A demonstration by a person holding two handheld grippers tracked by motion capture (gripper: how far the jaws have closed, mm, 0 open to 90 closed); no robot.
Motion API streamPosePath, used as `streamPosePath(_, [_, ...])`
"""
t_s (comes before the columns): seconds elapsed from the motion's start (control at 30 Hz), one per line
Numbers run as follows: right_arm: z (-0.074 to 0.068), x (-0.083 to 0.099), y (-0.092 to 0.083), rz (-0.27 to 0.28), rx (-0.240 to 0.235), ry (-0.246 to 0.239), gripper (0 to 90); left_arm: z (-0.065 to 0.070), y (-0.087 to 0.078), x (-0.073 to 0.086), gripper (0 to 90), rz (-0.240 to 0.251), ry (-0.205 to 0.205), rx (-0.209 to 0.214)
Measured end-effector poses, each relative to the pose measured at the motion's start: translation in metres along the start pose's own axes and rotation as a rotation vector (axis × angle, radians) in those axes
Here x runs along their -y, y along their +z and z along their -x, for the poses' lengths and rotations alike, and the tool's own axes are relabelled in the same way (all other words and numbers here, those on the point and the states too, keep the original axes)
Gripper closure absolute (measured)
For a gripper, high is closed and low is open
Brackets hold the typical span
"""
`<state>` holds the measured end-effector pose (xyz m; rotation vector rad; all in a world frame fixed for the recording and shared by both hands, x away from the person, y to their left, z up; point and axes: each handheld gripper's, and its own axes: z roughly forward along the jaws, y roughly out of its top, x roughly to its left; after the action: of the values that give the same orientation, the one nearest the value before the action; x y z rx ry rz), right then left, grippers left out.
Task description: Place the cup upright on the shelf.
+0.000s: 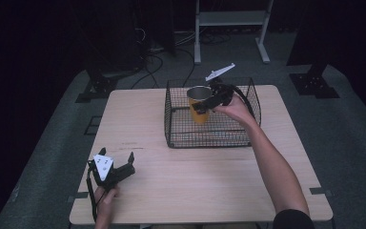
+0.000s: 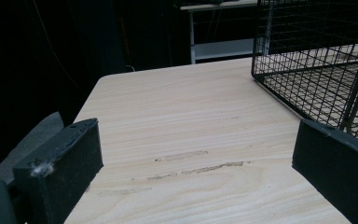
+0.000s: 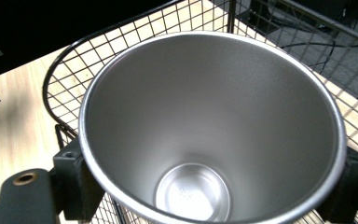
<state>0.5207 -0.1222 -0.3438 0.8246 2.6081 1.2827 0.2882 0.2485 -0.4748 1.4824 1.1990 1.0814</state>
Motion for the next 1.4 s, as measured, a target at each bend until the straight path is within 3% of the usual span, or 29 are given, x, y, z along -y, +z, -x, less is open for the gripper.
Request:
streamPosePath(0.7, [0.017, 0.011, 0.036, -0.069, 0.010, 0.051, 13.7, -0.001, -0.001, 0.000, 0.8, 0.002, -0.004, 0.001])
streamPosePath(0.93, [0.026, 0.018, 0.041, -0.089, 0.029, 0.069, 13.7, -0.001, 0.000, 0.000, 0.8, 0.003, -0.004, 0.000])
streamPosePath(1.4, [0.030, 0.031, 0.044, -0.128, 0.057, 0.048, 13.6, 0.000, 0.000, 0.000, 0.8, 0.004, 0.003, 0.001])
